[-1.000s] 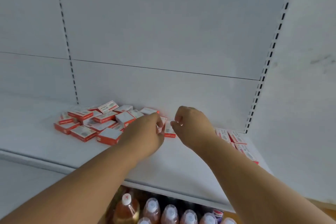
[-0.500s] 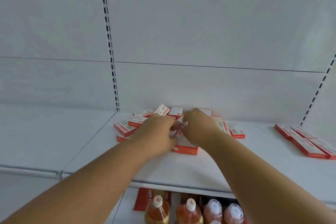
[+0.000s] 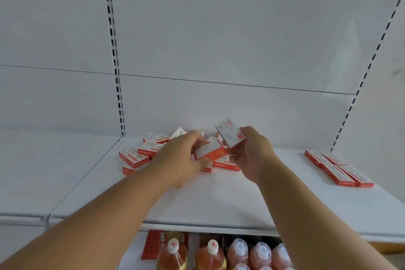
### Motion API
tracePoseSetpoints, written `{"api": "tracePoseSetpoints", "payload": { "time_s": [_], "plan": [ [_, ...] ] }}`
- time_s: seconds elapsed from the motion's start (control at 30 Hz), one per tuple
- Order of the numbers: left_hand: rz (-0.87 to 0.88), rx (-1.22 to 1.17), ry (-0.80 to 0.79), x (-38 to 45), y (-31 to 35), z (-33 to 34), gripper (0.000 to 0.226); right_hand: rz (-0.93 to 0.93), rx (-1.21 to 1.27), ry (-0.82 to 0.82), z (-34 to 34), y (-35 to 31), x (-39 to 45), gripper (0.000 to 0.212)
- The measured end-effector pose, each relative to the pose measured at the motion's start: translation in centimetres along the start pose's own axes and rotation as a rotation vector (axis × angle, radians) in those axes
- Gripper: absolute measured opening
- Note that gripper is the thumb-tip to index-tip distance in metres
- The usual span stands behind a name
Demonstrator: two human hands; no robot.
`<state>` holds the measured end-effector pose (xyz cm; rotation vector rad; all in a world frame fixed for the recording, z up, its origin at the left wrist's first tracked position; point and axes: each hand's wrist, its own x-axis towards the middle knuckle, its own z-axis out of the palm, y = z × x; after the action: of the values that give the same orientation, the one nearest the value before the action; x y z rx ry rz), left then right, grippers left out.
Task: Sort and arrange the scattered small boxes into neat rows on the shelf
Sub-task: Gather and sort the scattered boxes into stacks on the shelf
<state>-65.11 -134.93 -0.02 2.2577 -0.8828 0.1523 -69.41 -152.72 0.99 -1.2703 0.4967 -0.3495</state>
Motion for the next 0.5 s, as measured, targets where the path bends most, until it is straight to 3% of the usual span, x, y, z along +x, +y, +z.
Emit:
{"api": "tracePoseSetpoints", "payload": {
  "time_s": [0.1, 0.17, 0.33, 0.4, 0.5],
  "plan": [
    [-0.238, -0.339, 0.095, 0.1, 1.0, 0.1, 0.022, 0.086, 0.391, -0.058, -0.9, -0.7, -0.8, 0.019],
    [-0.374, -0.604, 0.138, 0.1, 1.5, 0.6, 0.017, 0.084, 0.421, -0.100, -1.2, -0.8, -1.1, 0.020],
    [-0.583, -1.539, 0.239, -0.9, 3.8, 0.6, 0.027, 0.034, 0.351, -0.273, -1.5, -0.6, -2.0, 0.029],
    [-0.569, -1.601, 0.242, -1.7, 4.2, 0.2, 0.027, -0.036, 0.296, -0.354, -1.4, -0.3, -2.3, 0.030],
    [-0.548, -1.498, 0.317, -2.6, 3.9, -0.3, 0.018, -0.115, 0.185, -0.427, -0.8, 0.1, -2.9, 0.029]
  ]
}}
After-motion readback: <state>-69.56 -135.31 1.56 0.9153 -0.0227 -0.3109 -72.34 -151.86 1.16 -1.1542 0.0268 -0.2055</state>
